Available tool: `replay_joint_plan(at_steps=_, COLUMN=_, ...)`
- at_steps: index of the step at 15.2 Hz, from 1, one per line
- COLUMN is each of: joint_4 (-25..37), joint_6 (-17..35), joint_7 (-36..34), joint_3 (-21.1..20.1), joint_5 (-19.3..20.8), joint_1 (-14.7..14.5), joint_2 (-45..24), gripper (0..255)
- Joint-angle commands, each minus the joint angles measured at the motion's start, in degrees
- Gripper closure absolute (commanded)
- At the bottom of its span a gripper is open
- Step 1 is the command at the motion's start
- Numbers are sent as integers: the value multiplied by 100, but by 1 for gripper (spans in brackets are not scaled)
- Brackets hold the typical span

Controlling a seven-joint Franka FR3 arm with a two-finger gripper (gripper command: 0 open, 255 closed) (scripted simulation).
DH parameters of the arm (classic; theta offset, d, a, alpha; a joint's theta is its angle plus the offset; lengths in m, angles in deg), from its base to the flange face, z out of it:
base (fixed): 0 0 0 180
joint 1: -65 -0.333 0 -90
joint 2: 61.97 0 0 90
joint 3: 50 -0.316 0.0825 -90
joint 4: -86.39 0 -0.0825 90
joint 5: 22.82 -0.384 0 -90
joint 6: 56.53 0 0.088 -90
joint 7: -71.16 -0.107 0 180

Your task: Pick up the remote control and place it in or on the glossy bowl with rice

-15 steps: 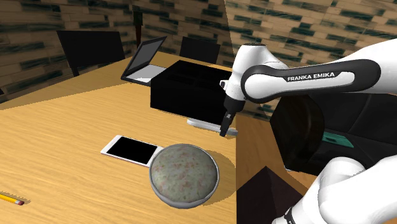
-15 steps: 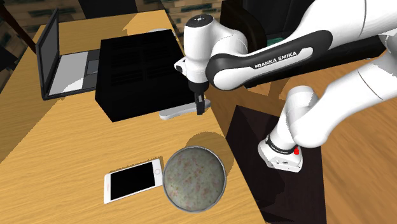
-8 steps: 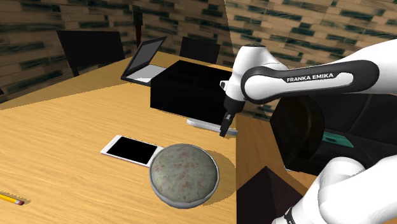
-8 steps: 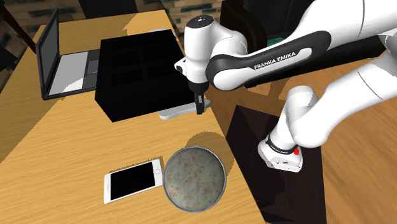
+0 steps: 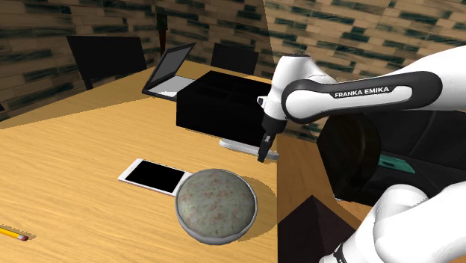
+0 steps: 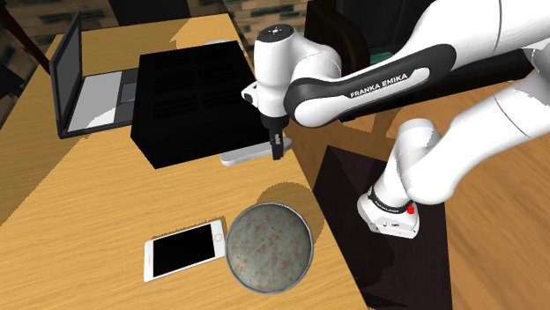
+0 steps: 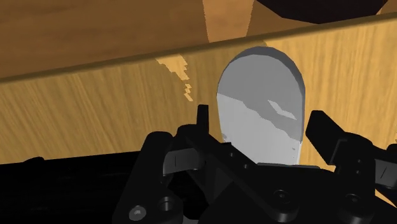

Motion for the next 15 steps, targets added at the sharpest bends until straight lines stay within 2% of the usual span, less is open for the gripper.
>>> replay_joint_plan(at_steps=1, joint_4=82, joint_6=-154, joint_7=-7, joint_3=-20, joint_5=-14, joint_1=-23, joint_2=30, gripper=255)
replay_joint_plan(at_steps=15, joint_4=1005, joint_6=-1287, joint_7=11, joint_3=-9, joint_5=-15, joint_1=-15, joint_2=241, gripper=255)
